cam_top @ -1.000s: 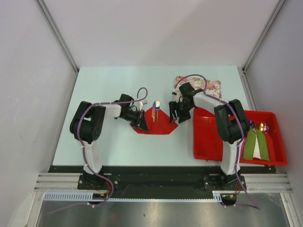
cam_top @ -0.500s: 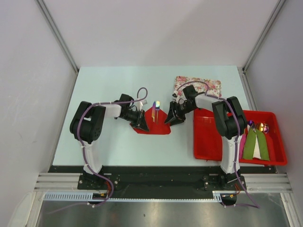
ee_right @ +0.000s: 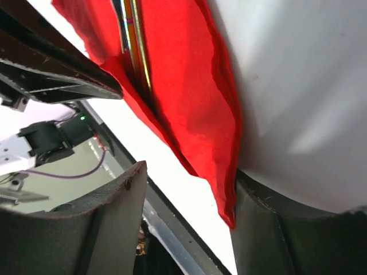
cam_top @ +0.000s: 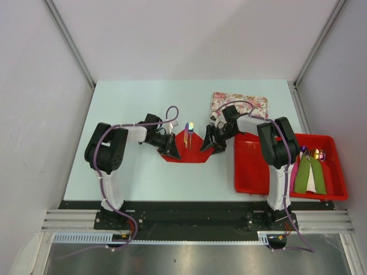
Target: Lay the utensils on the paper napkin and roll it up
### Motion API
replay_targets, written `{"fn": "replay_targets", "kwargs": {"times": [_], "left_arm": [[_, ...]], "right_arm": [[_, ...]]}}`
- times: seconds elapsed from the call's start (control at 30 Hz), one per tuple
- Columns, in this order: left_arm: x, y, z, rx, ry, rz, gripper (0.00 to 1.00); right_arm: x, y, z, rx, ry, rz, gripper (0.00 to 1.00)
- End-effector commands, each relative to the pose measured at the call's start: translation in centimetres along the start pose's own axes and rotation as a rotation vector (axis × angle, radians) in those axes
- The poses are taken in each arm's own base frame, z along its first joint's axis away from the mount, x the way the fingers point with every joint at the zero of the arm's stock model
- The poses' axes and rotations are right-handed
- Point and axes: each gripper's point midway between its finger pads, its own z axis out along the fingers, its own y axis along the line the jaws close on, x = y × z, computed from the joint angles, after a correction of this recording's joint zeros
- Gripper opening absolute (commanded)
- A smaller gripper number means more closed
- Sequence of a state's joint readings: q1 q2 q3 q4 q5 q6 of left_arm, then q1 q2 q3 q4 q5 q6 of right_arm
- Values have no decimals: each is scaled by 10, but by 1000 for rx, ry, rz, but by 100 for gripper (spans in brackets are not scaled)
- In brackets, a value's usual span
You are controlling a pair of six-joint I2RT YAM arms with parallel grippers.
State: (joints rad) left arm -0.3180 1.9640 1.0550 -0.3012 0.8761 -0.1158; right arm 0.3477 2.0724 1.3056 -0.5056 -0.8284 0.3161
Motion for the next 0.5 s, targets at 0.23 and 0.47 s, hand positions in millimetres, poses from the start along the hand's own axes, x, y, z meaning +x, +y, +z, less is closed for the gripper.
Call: {"fn": "replay_targets", "kwargs": {"times": [0.23, 0.47], "left_arm": [[-11, 14, 5, -54, -28, 31, 15], [-12, 11, 4, -49, -32, 38, 14]], "right_arm": [[-8, 20, -7, -3, -32, -108, 3], [-10, 53, 1, -122, -2, -123, 0]]}}
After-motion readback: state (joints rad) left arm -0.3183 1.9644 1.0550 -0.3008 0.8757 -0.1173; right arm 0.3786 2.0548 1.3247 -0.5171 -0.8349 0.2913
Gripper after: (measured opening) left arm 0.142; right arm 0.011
